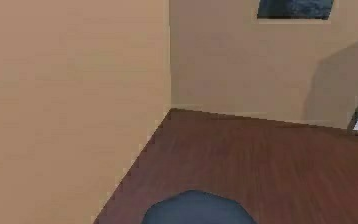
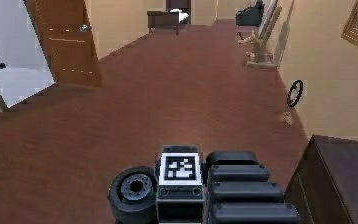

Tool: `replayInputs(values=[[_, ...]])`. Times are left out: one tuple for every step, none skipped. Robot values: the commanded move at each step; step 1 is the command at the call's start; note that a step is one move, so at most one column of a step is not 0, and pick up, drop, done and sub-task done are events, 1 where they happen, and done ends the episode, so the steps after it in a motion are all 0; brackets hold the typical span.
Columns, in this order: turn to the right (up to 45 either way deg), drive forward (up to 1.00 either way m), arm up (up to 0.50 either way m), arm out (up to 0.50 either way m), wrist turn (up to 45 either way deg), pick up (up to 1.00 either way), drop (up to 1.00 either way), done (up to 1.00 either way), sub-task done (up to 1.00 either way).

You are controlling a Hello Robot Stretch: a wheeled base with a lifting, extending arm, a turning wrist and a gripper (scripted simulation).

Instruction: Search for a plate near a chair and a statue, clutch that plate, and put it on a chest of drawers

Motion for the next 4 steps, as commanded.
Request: replayInputs(values=[[-45.0,0.0,0.0,0.0,0.0,0.0,0.0,0.0,0.0],[-45.0,0.0,0.0,0.0,0.0,0.0,0.0,0.0,0.0],[-45.0,0.0,0.0,0.0,0.0,0.0,0.0,0.0,0.0],[-12.0,0.0,0.0,0.0,0.0,0.0,0.0,0.0,0.0]])
